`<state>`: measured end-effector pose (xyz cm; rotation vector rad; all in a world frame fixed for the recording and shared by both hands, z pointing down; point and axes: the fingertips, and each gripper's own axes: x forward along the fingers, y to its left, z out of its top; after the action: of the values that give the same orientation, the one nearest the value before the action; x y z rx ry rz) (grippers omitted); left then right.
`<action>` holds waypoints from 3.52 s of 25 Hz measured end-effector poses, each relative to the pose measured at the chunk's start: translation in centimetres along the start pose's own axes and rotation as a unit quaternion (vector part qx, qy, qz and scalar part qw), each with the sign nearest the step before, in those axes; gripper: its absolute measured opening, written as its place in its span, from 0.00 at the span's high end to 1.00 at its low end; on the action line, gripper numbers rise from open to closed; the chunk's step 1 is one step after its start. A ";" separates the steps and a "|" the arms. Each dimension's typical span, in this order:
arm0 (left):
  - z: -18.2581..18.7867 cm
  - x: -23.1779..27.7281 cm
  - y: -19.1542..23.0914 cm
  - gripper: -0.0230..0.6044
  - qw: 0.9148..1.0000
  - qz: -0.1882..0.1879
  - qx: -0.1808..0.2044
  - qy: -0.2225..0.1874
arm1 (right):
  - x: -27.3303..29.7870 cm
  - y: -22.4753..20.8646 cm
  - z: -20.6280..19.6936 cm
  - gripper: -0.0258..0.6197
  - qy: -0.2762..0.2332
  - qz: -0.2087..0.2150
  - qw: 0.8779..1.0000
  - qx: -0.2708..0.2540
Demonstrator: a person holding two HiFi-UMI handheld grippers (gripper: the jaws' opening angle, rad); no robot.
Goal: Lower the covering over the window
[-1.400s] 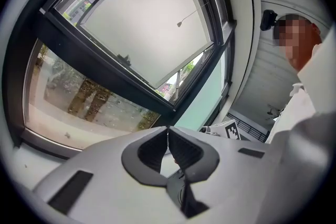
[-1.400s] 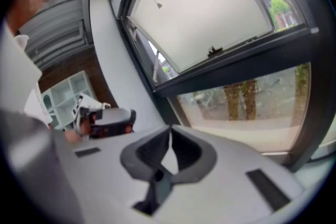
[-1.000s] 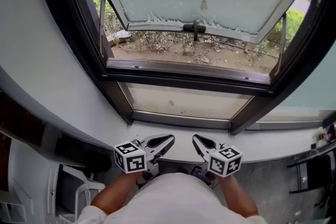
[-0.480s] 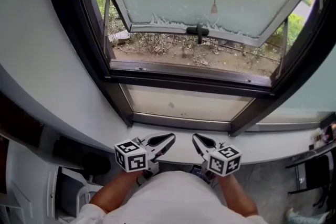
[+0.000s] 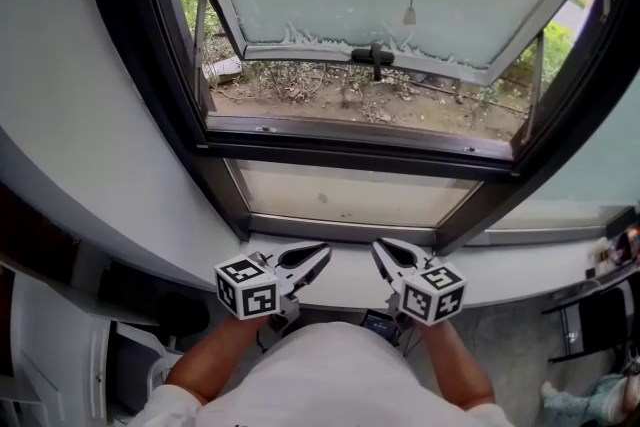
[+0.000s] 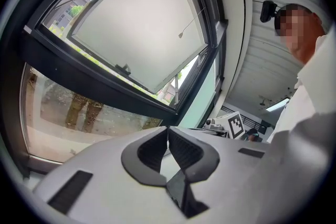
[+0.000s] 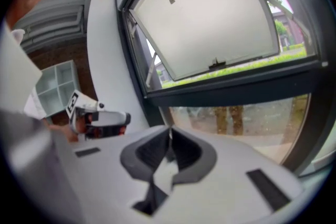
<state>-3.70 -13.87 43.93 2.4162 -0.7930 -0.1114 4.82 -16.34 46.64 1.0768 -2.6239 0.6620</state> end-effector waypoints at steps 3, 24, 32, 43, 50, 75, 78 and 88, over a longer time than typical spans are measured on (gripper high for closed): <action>0.8 0.2 0.0 0.93 1.000 -0.005 0.015 0.000 | -0.2 -0.5 1.3 0.92 -0.002 -0.014 0.999 -0.038; 16.0 1.9 -0.8 0.93 0.982 0.022 0.178 -0.066 | -2.6 -2.1 15.6 0.92 -0.071 -0.074 0.970 -0.218; 19.1 3.3 -2.2 0.93 0.971 0.030 0.228 -0.070 | -2.5 -1.1 21.0 0.92 -0.108 -0.079 0.957 -0.256; 24.1 3.1 -1.9 0.87 0.957 0.069 0.261 -0.103 | -2.2 -0.9 27.1 0.92 -0.122 -0.103 0.938 -0.309; 27.0 3.2 -2.1 0.77 0.944 0.079 0.305 -0.096 | -2.2 -0.6 32.2 0.91 -0.150 -0.128 0.928 -0.316; 31.6 4.3 -4.2 0.77 0.908 0.095 0.400 -0.075 | 1.1 1.4 43.4 0.80 -0.149 -0.209 0.902 -0.348; 31.5 4.3 -4.3 0.77 0.908 0.094 0.401 -0.074 | 1.0 1.8 43.5 0.81 -0.155 -0.210 0.901 -0.347; 30.9 4.1 -4.3 0.77 0.908 0.088 0.402 -0.071 | -0.5 1.6 43.4 0.92 -0.177 -0.237 0.877 -0.378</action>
<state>-5.85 -29.12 16.51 3.1018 -1.3194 0.1467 2.38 -36.25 8.08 1.5389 -2.3295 -0.6744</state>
